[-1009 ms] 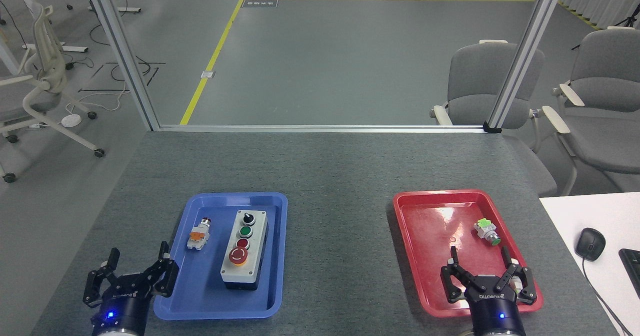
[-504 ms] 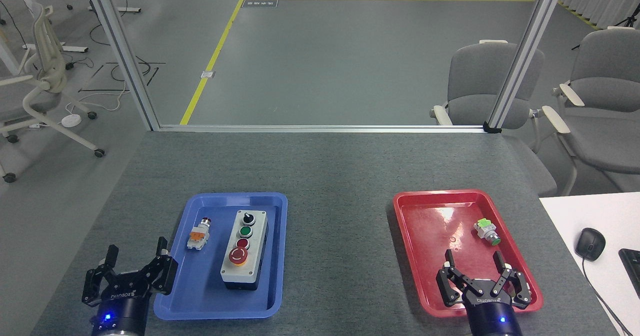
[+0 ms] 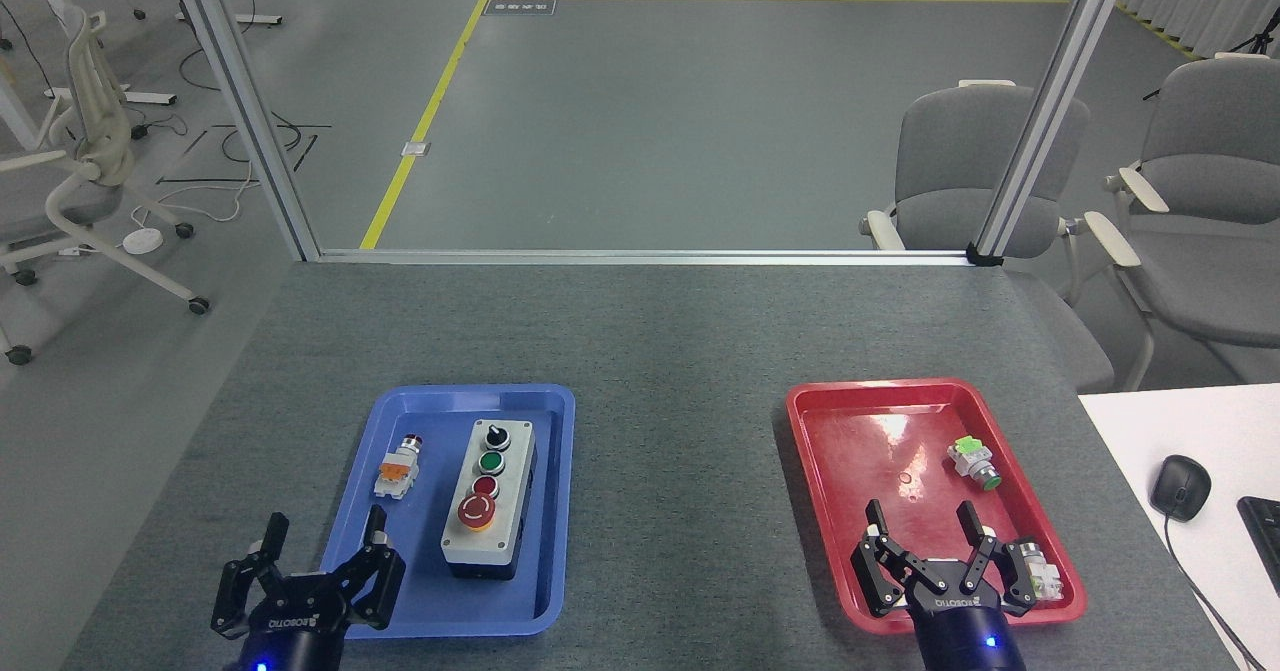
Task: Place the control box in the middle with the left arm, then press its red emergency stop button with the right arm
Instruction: 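Move the open left gripper forward over the grey control box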
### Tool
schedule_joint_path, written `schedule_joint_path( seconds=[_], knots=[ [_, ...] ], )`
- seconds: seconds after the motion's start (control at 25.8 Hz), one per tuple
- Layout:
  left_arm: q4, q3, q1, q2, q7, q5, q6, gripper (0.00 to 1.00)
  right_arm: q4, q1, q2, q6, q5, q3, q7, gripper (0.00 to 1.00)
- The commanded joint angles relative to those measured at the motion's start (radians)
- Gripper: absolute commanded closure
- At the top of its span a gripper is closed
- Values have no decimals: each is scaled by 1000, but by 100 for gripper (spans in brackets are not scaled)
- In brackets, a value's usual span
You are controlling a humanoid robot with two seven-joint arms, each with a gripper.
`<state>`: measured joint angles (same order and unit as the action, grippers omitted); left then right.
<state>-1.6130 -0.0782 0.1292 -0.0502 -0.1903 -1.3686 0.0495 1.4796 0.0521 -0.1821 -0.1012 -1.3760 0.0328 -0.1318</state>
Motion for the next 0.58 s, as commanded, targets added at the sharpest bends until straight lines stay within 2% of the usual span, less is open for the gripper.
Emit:
schedule_joint_path(
  seconds=[0.0,0.08,0.23,0.39,0.54],
  knots=[
    [-11,104,18,15,5,-24,-79,1,-2,-1,4,-8,11,-16,-2,3],
    [-7,173,18,23,5,-55,-131,1,-2,-5,4,-2,17,-22,-2,3],
    [22,278,15,65,3,-119,-215,1,-2,-21,-4,14,80,-60,0,3],
    [120,287,-6,142,0,-204,-221,1,-1,-17,-4,14,83,-62,-2,3],
    [272,285,-117,156,-6,-216,-243,1,-2,-12,-4,12,81,-62,0,3]
  ],
)
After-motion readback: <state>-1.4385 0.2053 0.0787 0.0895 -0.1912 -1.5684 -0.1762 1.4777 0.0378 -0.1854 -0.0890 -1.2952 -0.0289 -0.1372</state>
